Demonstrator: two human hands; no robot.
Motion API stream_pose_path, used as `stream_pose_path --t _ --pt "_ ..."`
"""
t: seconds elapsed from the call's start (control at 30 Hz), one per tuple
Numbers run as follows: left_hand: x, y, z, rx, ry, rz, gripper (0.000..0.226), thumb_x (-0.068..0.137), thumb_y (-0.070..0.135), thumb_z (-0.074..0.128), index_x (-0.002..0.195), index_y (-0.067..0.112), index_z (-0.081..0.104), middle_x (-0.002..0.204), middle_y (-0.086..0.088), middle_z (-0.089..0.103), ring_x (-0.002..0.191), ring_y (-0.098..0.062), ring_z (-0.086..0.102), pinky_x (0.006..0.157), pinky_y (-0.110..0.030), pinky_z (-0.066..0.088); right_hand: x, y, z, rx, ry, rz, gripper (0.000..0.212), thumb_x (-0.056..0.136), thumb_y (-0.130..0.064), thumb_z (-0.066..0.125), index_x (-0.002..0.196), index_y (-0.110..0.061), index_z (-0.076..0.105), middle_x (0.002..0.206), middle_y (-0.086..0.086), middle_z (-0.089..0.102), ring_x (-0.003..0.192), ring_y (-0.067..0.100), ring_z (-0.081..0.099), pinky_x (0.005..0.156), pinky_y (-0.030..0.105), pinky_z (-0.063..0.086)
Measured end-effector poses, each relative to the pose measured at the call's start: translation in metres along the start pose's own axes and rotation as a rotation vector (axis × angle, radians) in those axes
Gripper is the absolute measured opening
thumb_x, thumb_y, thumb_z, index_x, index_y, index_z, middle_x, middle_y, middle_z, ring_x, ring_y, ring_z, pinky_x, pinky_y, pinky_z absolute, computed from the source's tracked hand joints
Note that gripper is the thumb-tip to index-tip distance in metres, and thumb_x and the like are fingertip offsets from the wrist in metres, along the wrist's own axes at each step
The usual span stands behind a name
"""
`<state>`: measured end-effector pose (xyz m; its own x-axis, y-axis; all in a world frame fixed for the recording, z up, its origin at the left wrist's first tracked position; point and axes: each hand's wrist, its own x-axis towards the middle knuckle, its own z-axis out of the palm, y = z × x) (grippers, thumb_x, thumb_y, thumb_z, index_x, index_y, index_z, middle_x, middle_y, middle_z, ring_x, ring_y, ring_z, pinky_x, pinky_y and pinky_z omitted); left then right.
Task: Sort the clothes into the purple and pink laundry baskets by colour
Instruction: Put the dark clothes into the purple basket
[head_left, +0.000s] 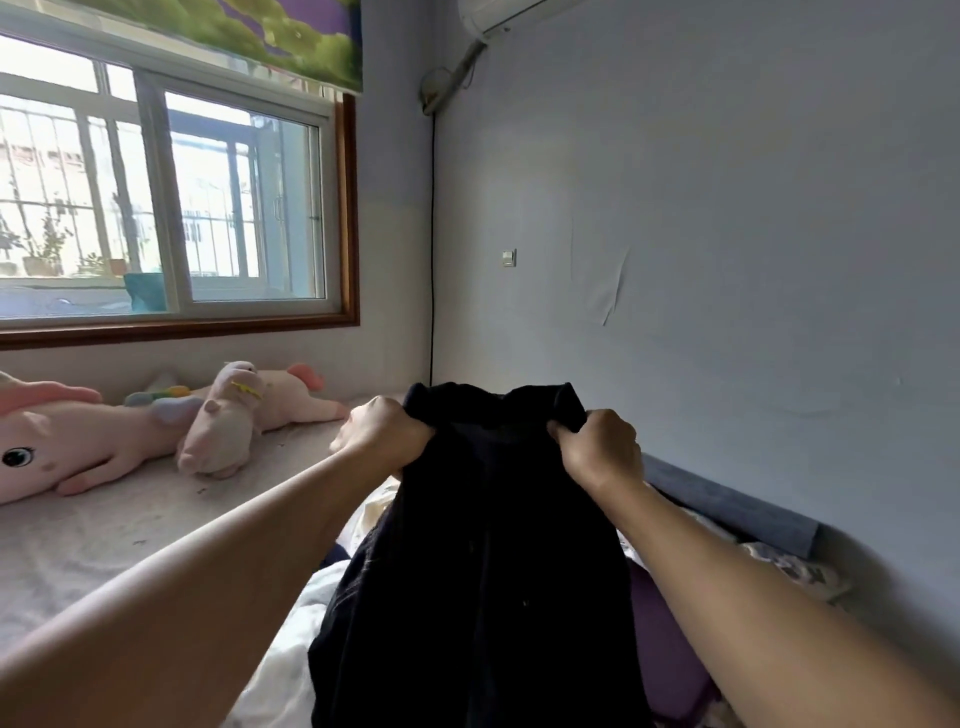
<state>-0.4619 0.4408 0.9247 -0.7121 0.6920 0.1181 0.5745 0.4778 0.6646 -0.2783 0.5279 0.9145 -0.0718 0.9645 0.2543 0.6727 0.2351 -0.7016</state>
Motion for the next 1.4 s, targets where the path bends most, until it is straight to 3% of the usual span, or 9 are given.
stream_pose_path --t 0.2,0.33,0.47,0.6,0.83,0.93,1.03,1.2,1.4 --pt "-0.014 0.016 0.022 -0.293 -0.186 -0.003 0.029 0.083 0.038 0.066 0.084 0.009 0.065 0.074 -0.008 0.071 0.061 -0.024 0.069 0.048 -0.024 0.046 -0.009 -0.026 0.017 0.318 -0.167 0.053 0.039 0.085 -0.039 0.065 0.091 -0.001 0.066 0.099 0.017 0.069 0.096 0.033 0.065 0.079 0.035 0.051" --pt "-0.030 0.028 0.023 -0.523 -0.283 -0.026 0.023 0.088 0.028 0.062 0.074 0.010 0.057 0.062 -0.005 0.057 0.050 -0.019 0.055 0.046 -0.020 0.037 -0.022 -0.040 0.013 0.520 -0.443 0.049 0.022 0.091 -0.013 0.055 0.111 -0.005 0.062 0.101 0.012 0.066 0.086 0.025 0.064 0.080 0.036 0.055" --pt "-0.042 0.039 0.014 -0.726 -0.350 -0.081 0.024 0.092 0.025 0.057 0.073 0.012 0.055 0.063 -0.005 0.053 0.052 -0.016 0.051 0.049 -0.021 0.042 -0.029 -0.037 0.005 0.571 -0.666 -0.062 0.045 0.078 0.003 0.055 0.119 -0.014 0.046 0.098 0.012 0.059 0.089 0.025 0.060 0.067 0.034 0.052" --pt "-0.055 0.054 0.013 -0.895 -0.375 -0.101 0.015 0.091 0.021 0.060 0.081 0.010 0.060 0.065 -0.003 0.058 0.048 -0.012 0.056 0.039 -0.013 0.042 -0.034 -0.033 0.018 0.323 -0.498 -0.242 0.058 0.072 0.004 0.069 0.110 -0.013 0.029 0.093 0.004 0.059 0.093 0.024 0.061 0.083 0.041 0.055" --pt "-0.049 0.044 0.008 -0.626 -0.345 0.086 0.014 0.075 -0.008 0.056 0.082 0.004 0.056 0.068 -0.007 0.048 0.053 -0.015 0.049 0.039 -0.012 0.036 -0.015 -0.036 0.011 0.408 -0.208 -0.193 0.044 0.080 0.005 0.053 0.120 -0.010 0.057 0.109 0.014 0.066 0.102 0.032 0.063 0.092 0.045 0.051" --pt "-0.034 0.032 0.011 -0.519 -0.233 0.042 0.069 0.067 0.015 0.082 0.118 0.013 0.035 0.107 -0.009 0.050 0.094 -0.023 0.056 0.069 -0.029 0.051 -0.013 -0.041 0.006 0.535 -0.249 -0.192 0.035 0.085 0.009 0.051 0.113 -0.008 0.062 0.104 0.010 0.067 0.100 0.028 0.064 0.094 0.042 0.052" --pt "-0.030 0.023 0.011 -0.645 -0.358 0.024 0.101 0.067 0.022 0.085 0.138 0.023 0.014 0.102 -0.008 0.055 0.095 -0.024 0.061 0.081 -0.035 0.053 -0.013 -0.042 0.001 0.636 -0.302 -0.228 0.031 0.086 0.012 0.049 0.104 -0.010 0.064 0.096 0.011 0.066 0.097 0.029 0.065 0.094 0.043 0.052" --pt "-0.027 0.018 0.011 -0.662 -0.462 0.166 0.043 0.067 0.020 0.082 0.104 0.007 0.064 0.088 -0.004 0.070 0.072 -0.014 0.069 0.062 -0.021 0.053 -0.013 -0.040 0.000 0.690 -0.299 -0.296 0.024 0.087 0.008 0.052 0.102 -0.004 0.067 0.097 0.016 0.068 0.098 0.032 0.066 0.094 0.044 0.051" --pt "-0.031 0.026 0.028 -0.842 -0.327 0.080 0.023 0.066 0.011 0.084 0.085 0.007 0.070 0.081 -0.010 0.073 0.069 -0.022 0.070 0.068 -0.030 0.057 -0.010 -0.034 -0.008 0.766 -0.274 -0.309 0.023 0.085 0.005 0.057 0.104 -0.009 0.059 0.094 0.009 0.066 0.091 0.023 0.065 0.086 0.034 0.053"
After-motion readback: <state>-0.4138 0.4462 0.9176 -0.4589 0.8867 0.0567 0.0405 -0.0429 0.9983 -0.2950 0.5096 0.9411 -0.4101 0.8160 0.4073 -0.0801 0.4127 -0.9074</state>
